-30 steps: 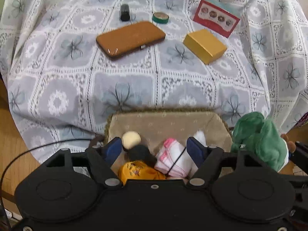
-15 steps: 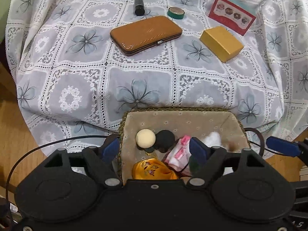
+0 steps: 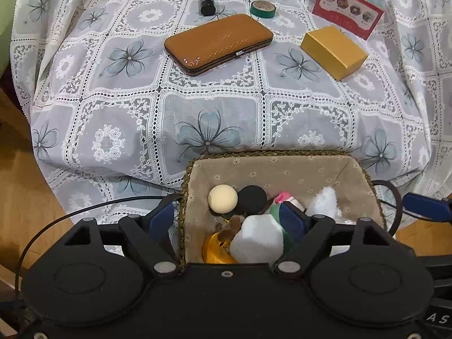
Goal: Organize soft objects
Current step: 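Drop the sponge from left tool while right tool drops the plush into basket, then move both open tools from the basket toward the black cylinder and green tape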
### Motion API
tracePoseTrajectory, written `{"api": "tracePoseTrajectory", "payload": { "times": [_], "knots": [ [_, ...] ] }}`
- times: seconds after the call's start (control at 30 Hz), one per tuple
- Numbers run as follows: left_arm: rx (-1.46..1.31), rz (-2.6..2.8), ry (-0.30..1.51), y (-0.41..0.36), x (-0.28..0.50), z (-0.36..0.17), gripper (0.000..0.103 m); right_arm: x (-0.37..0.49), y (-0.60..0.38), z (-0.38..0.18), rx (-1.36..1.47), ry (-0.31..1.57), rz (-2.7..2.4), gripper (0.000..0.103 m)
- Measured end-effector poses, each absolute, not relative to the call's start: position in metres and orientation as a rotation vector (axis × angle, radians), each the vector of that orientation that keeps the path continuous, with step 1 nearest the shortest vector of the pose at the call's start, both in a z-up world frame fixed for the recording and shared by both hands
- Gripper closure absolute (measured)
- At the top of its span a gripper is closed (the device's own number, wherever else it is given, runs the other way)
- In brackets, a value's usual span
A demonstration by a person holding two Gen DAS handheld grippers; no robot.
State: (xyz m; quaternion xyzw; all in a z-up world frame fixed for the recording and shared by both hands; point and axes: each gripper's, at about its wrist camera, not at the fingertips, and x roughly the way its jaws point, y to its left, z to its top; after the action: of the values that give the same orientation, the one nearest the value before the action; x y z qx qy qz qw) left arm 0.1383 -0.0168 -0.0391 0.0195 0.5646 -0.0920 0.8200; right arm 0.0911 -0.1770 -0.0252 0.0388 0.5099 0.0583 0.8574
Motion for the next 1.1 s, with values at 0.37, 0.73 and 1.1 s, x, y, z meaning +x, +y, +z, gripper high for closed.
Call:
{"api": "tracePoseTrajectory", "payload": {
  "times": [0.37,0.73,1.1],
  "knots": [
    [0.082,-0.163,1.252,-0.013,0.134,-0.048,0.025,0.096,-0.179,-0.033,0.069,1.115,0.120,0.024],
    [0.106,-0.148,1.304,-0.012,0.134,-0.047,0.023,0.098,-0.183,-0.038,0.049,1.165,0.109,0.024],
    [0.134,-0.165,1.329,-0.011,0.136,-0.044,0.023,0.107,-0.187,-0.048,0.085,1.270,0.125,0.024]
  ]
}}
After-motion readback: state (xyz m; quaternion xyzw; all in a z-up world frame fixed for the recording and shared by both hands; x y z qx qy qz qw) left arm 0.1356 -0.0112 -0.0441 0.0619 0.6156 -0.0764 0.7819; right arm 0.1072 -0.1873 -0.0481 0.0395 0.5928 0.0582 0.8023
